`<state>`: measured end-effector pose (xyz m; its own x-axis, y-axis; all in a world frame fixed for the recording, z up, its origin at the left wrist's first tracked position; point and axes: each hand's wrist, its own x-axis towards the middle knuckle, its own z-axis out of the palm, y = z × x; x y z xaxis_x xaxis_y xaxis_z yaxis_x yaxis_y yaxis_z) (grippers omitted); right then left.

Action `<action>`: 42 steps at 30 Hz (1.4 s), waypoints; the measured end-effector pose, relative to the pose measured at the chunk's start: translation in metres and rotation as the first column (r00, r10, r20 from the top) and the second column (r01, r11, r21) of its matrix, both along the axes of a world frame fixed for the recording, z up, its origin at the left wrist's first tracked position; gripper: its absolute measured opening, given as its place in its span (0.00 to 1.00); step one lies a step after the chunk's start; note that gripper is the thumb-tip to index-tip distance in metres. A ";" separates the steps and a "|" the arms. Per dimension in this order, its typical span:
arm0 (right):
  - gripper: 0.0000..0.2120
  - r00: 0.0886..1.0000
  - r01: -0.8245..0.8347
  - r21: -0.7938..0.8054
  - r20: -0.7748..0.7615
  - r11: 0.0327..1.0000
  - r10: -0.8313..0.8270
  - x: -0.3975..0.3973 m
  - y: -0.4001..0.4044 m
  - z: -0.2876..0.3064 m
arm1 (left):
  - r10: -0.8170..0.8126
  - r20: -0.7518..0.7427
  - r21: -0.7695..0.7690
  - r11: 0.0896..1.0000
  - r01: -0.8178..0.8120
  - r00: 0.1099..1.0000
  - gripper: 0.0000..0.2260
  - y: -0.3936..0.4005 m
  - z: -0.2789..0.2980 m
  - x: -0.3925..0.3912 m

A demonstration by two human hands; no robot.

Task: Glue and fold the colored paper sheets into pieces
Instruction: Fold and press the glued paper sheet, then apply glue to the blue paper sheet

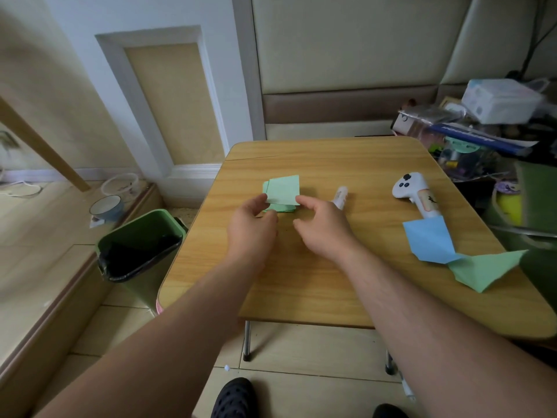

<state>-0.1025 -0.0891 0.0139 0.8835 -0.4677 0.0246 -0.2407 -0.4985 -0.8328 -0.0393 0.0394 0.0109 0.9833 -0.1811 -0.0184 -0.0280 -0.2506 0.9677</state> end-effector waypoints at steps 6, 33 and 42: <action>0.32 0.990 -0.073 -0.073 -0.125 0.995 0.063 0.002 0.001 0.013 | -0.070 -0.015 0.105 0.992 0.071 0.997 0.30 0.001 0.001 -0.002; 0.10 0.862 0.294 -0.573 -0.186 0.765 -0.471 -0.100 -0.123 0.031 | -0.554 0.344 0.508 0.789 0.346 0.758 0.11 -0.035 -0.006 -0.056; 0.11 0.833 0.280 -0.431 -0.336 0.858 -0.440 -0.125 -0.134 0.025 | -0.630 0.387 0.522 0.752 0.403 0.673 0.14 -0.039 -0.010 -0.069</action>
<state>-0.2280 -0.2226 0.0386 0.6167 -0.7837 -0.0745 -0.7376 -0.5422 -0.4024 -0.1085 0.0004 0.0012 0.6005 -0.7518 0.2724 -0.7197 -0.3597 0.5938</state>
